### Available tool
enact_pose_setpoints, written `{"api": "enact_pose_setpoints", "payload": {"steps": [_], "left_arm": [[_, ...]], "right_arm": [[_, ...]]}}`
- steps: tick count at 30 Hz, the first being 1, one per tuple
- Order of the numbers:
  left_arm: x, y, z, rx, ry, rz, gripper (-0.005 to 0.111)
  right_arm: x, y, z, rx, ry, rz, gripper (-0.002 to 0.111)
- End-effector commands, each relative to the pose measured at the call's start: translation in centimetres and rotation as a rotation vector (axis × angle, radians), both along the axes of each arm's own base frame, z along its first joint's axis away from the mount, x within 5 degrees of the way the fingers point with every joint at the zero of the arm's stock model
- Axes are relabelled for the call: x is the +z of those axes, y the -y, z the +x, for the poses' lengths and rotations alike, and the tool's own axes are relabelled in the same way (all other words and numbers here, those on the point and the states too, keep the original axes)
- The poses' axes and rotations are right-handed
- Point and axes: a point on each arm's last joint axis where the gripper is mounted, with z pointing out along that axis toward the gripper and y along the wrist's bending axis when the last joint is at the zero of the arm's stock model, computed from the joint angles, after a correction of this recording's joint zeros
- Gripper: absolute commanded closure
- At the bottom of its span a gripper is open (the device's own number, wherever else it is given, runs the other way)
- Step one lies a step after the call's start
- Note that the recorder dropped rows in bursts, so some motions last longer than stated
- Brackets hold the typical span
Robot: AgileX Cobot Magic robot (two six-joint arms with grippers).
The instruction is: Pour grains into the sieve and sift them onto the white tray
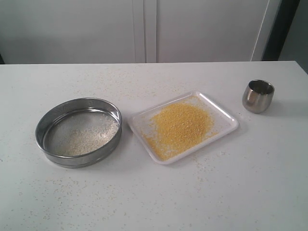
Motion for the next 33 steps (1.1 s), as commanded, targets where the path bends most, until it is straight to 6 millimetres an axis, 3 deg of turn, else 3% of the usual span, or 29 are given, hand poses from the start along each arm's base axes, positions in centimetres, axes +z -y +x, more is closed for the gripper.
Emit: {"api": "enact_pose_setpoints", "payload": {"steps": [1, 33], "left_arm": [[-1.07, -0.02, 0.09, 0.003, -0.010, -0.004, 0.107], [-1.11, 0.19, 0.15, -0.060, 0.002, 0.028, 0.107]], "right_arm": [[0.06, 0.19, -0.07, -0.011, 0.013, -0.005, 0.108], [0.06, 0.19, -0.07, -0.011, 0.013, -0.005, 0.108]]}}
